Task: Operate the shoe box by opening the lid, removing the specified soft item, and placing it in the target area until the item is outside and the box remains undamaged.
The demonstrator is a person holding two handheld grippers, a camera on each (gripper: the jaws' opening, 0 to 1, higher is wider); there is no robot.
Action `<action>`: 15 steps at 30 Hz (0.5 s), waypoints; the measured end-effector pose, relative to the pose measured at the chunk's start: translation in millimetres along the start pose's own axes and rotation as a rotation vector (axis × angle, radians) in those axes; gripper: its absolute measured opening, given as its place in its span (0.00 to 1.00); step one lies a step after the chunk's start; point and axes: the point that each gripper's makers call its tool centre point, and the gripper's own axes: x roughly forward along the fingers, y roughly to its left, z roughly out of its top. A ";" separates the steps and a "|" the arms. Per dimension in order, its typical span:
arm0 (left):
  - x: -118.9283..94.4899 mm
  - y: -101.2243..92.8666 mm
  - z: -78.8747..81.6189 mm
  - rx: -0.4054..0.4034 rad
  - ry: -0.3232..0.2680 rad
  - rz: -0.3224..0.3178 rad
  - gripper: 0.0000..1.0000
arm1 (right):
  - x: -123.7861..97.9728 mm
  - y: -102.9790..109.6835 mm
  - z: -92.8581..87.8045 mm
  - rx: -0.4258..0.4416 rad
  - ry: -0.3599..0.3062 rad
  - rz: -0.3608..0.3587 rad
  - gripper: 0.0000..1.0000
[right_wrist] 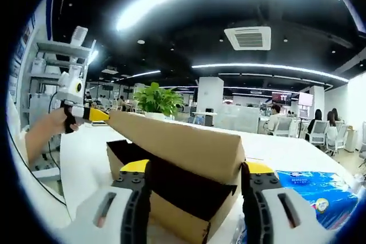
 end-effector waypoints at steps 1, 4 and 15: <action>-0.1 0.3 -0.3 -0.002 0.000 0.001 0.27 | -0.3 2.7 0.3 0.016 0.001 0.016 0.72; -0.9 -0.9 -3.3 -0.004 0.004 0.007 0.26 | -0.6 5.2 2.8 0.092 -0.021 0.027 0.76; -4.8 3.3 -20.4 0.068 -0.005 0.025 0.26 | -0.6 -2.0 -9.4 0.122 -0.039 -0.030 0.61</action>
